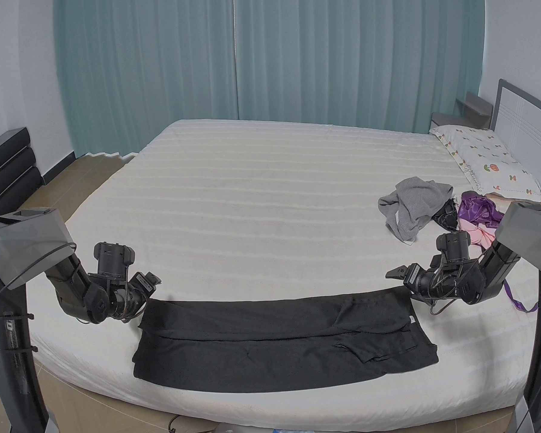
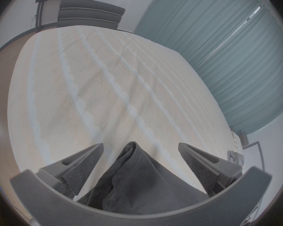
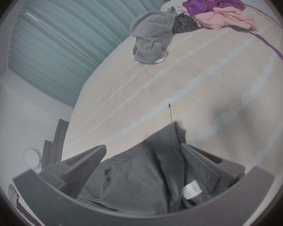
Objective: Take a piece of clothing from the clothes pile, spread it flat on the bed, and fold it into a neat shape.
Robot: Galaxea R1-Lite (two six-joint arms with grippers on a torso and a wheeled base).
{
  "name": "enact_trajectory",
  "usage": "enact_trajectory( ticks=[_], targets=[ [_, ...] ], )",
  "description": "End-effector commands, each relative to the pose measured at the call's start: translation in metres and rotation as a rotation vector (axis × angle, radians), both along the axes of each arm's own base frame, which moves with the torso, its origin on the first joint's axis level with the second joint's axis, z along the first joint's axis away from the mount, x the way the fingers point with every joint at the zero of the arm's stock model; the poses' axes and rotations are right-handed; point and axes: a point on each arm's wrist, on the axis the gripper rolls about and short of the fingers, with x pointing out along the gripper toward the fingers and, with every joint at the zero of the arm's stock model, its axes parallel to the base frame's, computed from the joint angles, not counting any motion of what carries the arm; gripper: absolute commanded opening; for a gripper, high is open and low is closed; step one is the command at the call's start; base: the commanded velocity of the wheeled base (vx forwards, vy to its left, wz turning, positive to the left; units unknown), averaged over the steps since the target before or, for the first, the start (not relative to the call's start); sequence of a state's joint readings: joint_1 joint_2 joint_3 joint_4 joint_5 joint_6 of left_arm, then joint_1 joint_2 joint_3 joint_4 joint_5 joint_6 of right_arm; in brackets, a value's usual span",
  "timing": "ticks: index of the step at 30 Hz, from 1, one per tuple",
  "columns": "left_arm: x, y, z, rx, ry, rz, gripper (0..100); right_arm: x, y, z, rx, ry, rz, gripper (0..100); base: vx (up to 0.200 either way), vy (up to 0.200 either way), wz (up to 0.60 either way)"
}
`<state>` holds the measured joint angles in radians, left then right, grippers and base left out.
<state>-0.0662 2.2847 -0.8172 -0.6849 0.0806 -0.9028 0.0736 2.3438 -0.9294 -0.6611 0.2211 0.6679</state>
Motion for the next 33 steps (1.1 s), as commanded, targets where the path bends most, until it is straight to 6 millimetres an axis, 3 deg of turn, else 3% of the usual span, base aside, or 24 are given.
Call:
enact_trajectory(
  ticks=[1,4,5,9,10,33],
  targets=[
    [0.007,-0.005,-0.020,0.028,0.033,-0.019,100,0.009,-0.002,-0.024,-0.004,0.033,-0.008,100,0.000,0.000,0.00],
    [0.011,-0.008,-0.026,0.052,0.037,-0.008,100,0.011,-0.004,-0.028,-0.004,0.038,-0.013,100,0.000,0.000,0.00],
    [0.010,-0.009,-0.028,0.063,0.041,-0.004,0,0.012,-0.005,-0.027,-0.004,0.033,-0.015,100,0.000,0.000,0.00],
    [0.010,-0.009,-0.030,0.090,0.043,0.011,0,0.018,-0.007,-0.029,-0.002,0.023,-0.025,100,0.000,0.000,0.00],
    [0.010,-0.009,-0.030,0.090,0.041,0.015,0,0.019,-0.007,-0.030,-0.003,0.023,-0.024,0,0.000,0.000,0.00],
    [0.007,-0.005,-0.028,0.049,0.044,0.075,0,0.026,-0.023,-0.019,-0.012,-0.008,-0.087,0,0.000,0.000,0.00]
  ],
)
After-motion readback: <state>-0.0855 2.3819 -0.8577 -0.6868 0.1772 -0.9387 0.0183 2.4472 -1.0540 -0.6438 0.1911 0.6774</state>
